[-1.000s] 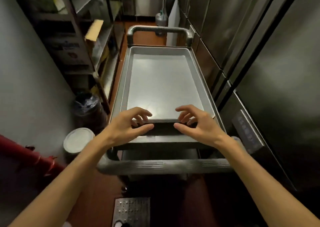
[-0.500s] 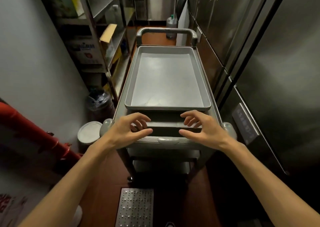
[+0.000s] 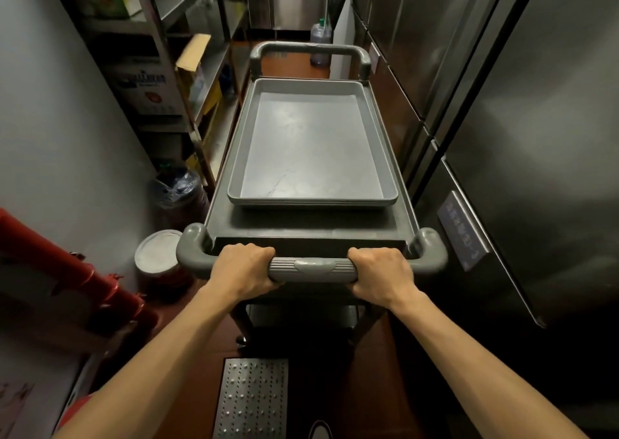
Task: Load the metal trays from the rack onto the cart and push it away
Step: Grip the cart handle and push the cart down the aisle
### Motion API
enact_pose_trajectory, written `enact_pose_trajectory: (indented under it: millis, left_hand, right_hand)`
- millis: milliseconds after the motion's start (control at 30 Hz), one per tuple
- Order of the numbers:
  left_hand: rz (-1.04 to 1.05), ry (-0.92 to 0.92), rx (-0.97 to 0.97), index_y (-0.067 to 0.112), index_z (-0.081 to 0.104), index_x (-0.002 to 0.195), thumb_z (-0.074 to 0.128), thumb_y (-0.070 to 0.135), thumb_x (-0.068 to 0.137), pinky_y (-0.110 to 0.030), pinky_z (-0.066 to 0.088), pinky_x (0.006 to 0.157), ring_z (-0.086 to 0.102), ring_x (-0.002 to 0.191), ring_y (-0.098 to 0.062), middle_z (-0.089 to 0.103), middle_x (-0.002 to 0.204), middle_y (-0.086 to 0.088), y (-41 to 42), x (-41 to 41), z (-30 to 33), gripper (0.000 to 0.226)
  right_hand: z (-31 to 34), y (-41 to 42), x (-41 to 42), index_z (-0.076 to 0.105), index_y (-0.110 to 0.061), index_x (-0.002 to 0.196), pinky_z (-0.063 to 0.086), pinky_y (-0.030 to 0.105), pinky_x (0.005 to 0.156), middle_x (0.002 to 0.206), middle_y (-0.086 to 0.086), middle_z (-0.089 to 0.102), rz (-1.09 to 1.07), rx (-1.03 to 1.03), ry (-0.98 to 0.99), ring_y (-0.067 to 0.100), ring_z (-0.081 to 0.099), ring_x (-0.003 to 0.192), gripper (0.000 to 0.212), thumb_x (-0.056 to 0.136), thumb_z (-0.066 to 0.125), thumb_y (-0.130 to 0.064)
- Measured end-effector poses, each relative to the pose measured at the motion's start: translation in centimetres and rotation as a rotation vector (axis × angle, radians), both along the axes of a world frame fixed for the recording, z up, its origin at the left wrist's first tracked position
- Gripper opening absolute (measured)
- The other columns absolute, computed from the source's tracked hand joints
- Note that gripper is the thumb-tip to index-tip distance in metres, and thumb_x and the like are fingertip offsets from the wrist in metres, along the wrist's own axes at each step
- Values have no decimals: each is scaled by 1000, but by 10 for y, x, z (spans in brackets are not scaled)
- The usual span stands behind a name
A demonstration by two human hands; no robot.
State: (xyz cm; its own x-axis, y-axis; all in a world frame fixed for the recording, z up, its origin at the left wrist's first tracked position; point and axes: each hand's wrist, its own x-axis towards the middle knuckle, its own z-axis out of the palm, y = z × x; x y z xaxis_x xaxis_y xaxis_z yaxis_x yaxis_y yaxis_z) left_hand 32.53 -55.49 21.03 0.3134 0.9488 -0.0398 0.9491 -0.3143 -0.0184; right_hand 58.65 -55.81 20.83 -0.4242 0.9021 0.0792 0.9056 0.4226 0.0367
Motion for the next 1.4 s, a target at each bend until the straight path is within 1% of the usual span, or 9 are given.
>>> enact_pose_trajectory:
  millis: [200, 467, 667, 767, 833, 1000, 1167, 1300, 1400]
  left_hand:
    - [-18, 28, 82, 26, 56, 77, 61, 65, 63, -32, 37, 56, 64, 65, -27, 68, 71, 1, 9, -3, -9, 41]
    - [2, 31, 68, 28, 58, 74, 60, 63, 61, -31, 35, 56, 64, 65, -25, 68, 69, 2, 43, -9, -5, 37]
    - [35, 24, 77, 26, 58, 76, 58, 63, 62, -33, 40, 57, 64, 66, -26, 68, 69, 1, 84, 3, -5, 39]
    - [42, 31, 111, 26, 58, 76, 57, 62, 62, -33, 39, 56, 64, 65, -28, 68, 69, 0, 108, 8, -8, 39]
    - [37, 27, 116, 26, 57, 76, 56, 63, 62, -33, 38, 56, 64, 66, -29, 68, 69, -1, 127, 9, -9, 40]
    - [40, 25, 99, 26, 57, 78, 55, 61, 62, -34, 39, 57, 65, 68, -28, 68, 72, 0, 184, 8, -8, 38]
    - [46, -15, 46, 30, 51, 70, 58, 56, 63, -32, 37, 56, 61, 63, -24, 67, 68, 2, 247, 1, -3, 27]
    - [53, -15, 55, 28, 59, 77, 57, 57, 64, -33, 41, 57, 63, 64, -25, 67, 68, 3, 305, -3, -5, 31]
    - [61, -13, 62, 28, 58, 76, 57, 56, 64, -32, 42, 57, 63, 64, -26, 67, 68, 2, 352, -7, -7, 31]
  right_hand:
    - [-9, 10, 0, 54, -19, 64, 33, 27, 43, 55, 0, 63, 13, 94, -11, 27, 59, 45, 26, 57, 72, -37]
    - [-11, 46, -6, 54, -21, 62, 37, 26, 42, 51, -2, 61, 33, 137, 26, 23, 56, 41, 25, 56, 72, -38]
    - [-10, 97, 4, 54, -22, 63, 38, 27, 43, 51, -3, 60, 42, 166, 8, 24, 56, 41, 26, 57, 71, -40]
    - [-11, 126, 9, 55, -23, 65, 41, 28, 45, 53, -2, 61, 46, 153, 4, 24, 57, 44, 25, 58, 69, -43]
    - [-12, 146, 11, 56, -23, 67, 43, 29, 46, 55, -2, 62, 52, 141, -2, 24, 58, 46, 24, 60, 67, -43]
    - [-10, 201, 8, 57, -23, 67, 33, 27, 46, 56, -1, 63, 33, 151, -28, 25, 59, 47, 22, 57, 67, -41]
    - [-11, 265, 1, 56, -27, 70, 42, 27, 47, 57, -6, 60, 29, 104, -26, 18, 56, 48, 20, 63, 65, -42]
    - [-11, 322, -4, 55, -26, 68, 36, 27, 46, 56, -4, 61, 13, 115, -47, 21, 58, 48, 22, 60, 64, -44]
    - [-9, 368, -8, 54, -27, 67, 33, 25, 45, 53, -5, 59, 4, 114, -47, 19, 56, 45, 21, 59, 62, -45]
